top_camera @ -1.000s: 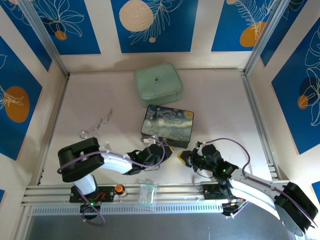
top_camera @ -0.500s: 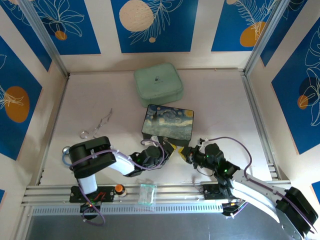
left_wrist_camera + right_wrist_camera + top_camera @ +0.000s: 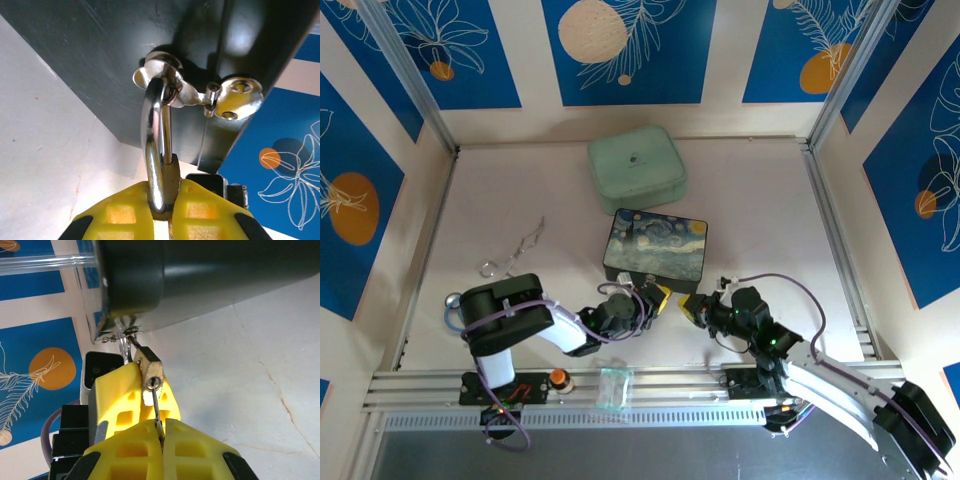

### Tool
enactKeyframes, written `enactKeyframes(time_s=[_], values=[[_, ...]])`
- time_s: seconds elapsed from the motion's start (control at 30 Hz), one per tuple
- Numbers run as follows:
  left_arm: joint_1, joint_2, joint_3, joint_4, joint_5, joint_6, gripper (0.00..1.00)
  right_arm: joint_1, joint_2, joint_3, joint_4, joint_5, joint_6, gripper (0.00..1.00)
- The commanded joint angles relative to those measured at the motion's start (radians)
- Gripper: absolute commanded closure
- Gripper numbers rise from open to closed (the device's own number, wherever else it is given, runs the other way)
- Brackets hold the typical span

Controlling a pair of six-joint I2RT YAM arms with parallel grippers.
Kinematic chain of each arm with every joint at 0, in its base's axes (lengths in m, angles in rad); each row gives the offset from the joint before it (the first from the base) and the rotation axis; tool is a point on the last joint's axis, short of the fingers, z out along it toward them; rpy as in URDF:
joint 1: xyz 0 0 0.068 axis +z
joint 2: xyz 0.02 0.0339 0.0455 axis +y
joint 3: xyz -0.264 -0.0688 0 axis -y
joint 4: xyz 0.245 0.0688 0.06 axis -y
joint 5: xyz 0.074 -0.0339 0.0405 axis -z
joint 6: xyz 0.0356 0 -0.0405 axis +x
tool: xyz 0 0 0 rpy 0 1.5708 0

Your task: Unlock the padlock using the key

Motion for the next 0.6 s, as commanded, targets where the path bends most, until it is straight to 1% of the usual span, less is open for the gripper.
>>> enactKeyframes(time_s=[0.0, 0.17, 0.4, 0.57], values=[[-0.003, -0.016, 0.007, 0.083, -0.029, -0.004, 1.0, -0.004, 0.036, 0.009, 0.032, -0.031, -0.029, 1.0], [-0.003, -0.02, 0.003, 0.089, -0.023, -0.005, 1.0, -0.002, 0.082, -0.005, 0.135, -0.022, -0.015, 1.0], [-0.004, -0.011, -0.018, 0.113, -0.038, -0.017, 1.0, -0.008, -0.002, 0.012, 0.032, 0.011, -0.03, 1.0], [-0.006, -0.002, -0.008, 0.144, -0.027, -0.02, 1.0, -0.015, 0.065, 0.003, 0.109, -0.014, -0.016, 1.0]])
